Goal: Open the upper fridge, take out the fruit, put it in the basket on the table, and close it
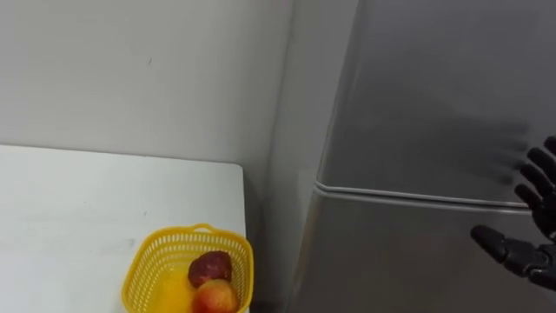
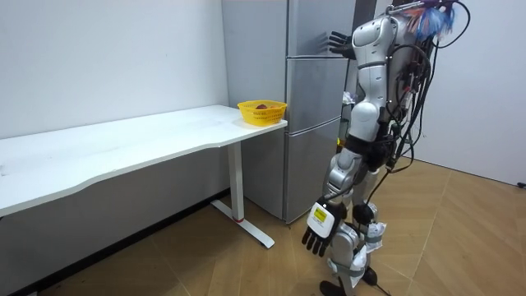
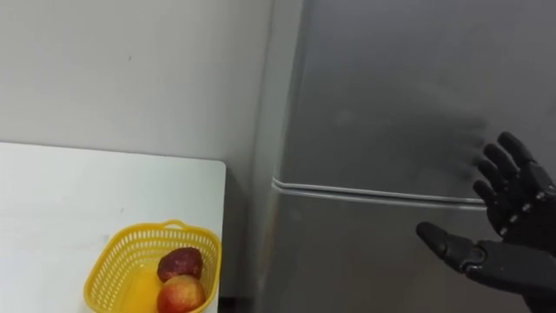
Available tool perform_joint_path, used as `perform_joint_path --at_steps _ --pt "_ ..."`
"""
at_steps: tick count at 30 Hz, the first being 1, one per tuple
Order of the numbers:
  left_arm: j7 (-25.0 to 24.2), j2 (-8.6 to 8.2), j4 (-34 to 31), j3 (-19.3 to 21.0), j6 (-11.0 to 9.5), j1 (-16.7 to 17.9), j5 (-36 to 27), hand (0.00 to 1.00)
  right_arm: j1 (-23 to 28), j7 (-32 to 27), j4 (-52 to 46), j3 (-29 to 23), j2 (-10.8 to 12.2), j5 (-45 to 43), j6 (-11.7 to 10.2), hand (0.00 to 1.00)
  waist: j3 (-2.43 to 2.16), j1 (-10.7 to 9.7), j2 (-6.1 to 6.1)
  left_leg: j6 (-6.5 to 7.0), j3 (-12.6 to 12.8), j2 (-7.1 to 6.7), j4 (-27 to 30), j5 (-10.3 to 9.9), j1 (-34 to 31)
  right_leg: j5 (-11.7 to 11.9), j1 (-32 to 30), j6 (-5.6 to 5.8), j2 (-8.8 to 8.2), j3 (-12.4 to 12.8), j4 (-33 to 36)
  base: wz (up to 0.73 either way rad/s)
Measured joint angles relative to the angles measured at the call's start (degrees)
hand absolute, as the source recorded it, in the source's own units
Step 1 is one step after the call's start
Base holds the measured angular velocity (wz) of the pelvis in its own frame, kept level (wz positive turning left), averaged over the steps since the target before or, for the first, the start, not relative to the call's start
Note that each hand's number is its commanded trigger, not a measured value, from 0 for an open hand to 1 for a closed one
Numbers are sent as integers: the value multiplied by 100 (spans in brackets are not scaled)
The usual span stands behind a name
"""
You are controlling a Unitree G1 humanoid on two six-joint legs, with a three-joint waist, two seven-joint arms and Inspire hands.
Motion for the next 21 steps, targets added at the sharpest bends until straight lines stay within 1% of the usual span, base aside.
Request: perform_joint_path --at_steps 1,3,5,6,7,8,9,10,11,12,13,14,15,16,17,18,19,20,21 --pt "13 -15 0 -3 2 0 -1 0 -2 -21 0 -34 0 25 0 0 -10 -4 30 3 -5 0 1 -2 -2 2 6 2 1 -19 -5 0" --pt "36 -46 -4 -3 4 -16 -3 0 -1 -114 -12 -86 0 118 -1 0 -14 -7 87 5 -7 -3 -3 -3 -1 5 16 6 -1 -5 2 0" --pt "89 -57 -11 -3 2 -31 -9 0 -1 -305 -12 -138 0 175 -3 0 -1 -23 137 6 -4 -2 -6 -2 7 9 64 8 0 10 16 0" --pt "159 -58 -7 -1 4 -28 -9 0 4 -493 -11 -158 4 243 -3 0 2 -44 155 6 -7 -2 -24 -2 12 9 72 8 1 9 16 3" --pt "249 -71 -13 -2 7 -24 -7 0 6 -668 6 -224 10 257 -3 0 15 -68 189 5 -13 -1 -28 -2 11 8 69 8 3 8 12 0" --pt "324 -83 -18 -2 7 -23 -7 0 9 -904 28 -284 16 299 -5 0 33 -81 196 5 -12 -1 -33 -2 9 7 29 8 2 11 12 0" --pt "361 -86 -21 -2 7 -18 -7 0 10 -1044 35 -302 22 317 -5 0 34 -87 194 5 -10 -1 -32 -2 -4 1 0 7 1 16 7 0" --pt "406 -81 -36 -2 9 -3 -8 0 17 -1275 83 -343 46 362 -20 0 36 -148 193 5 -15 0 -25 -2 -23 -3 -7 6 -2 -1 -11 6" --pt "450 -78 -43 -7 10 10 -7 0 66 -1503 213 -368 61 436 -74 0 34 -201 197 5 -44 0 -20 -3 -43 2 11 6 -5 -38 -53 12" --pt "487 -78 -47 -13 16 2 -5 0 110 -1591 335 -390 78 429 -138 0 33 -223 196 4 -74 -2 -14 -3 -58 11 32 8 -10 -78 -87 19" --pt "553 -90 -76 -28 36 -9 -6 0 161 -1785 671 -445 156 454 -207 0 33 -254 183 4 -120 -9 -6 -3 -83 20 85 15 -12 -108 -120 18" --pt "624 -106 -80 -107 92 -19 -6 0 195 -2023 1050 -472 292 477 -211 0 29 -263 186 5 -124 -11 -2 -2 -87 43 121 22 -8 -122 -183 14" --pt "647 -117 -72 -132 119 -27 -6 0 220 -2124 1246 -473 365 472 -214 0 28 -260 190 5 -124 -11 -2 -2 -87 53 131 24 -5 -123 -183 0" --pt "684 -149 -80 -144 182 -41 -6 0 265 -2318 1729 -440 526 411 -212 0 26 -236 211 6 -103 -9 1 -2 -90 64 118 26 0 -113 -187 -3" --pt "753 -173 -115 -255 271 -60 -13 0 326 -2517 2236 -393 705 354 -207 0 28 -217 238 7 -107 -11 -4 -2 -106 67 95 27 0 -100 -188 -4" --pt "776 -186 -143 -319 298 -61 -13 0 374 -2625 2516 -330 781 353 -206 0 26 -196 260 7 -109 -12 -11 -2 -107 67 88 27 2 -91 -188 -4" --pt "788 -221 -131 -410 335 -78 -18 0 440 -2806 3084 -182 908 342 -198 0 0 -161 332 9 -112 -14 -39 -3 -100 66 82 28 3 -79 -192 -6" --pt "809 -311 -130 -402 349 -84 -11 0 467 -2925 3639 -102 1056 349 -192 0 -21 -145 399 13 -103 -17 -56 -6 -77 62 86 32 -1 -71 -188 -6" --pt "833 -368 -127 -396 351 -84 18 0 463 -2967 3920 -81 1121 327 -190 0 -21 -154 453 14 -99 -21 -73 -6 -57 59 92 36 -3 -70 -188 -3"
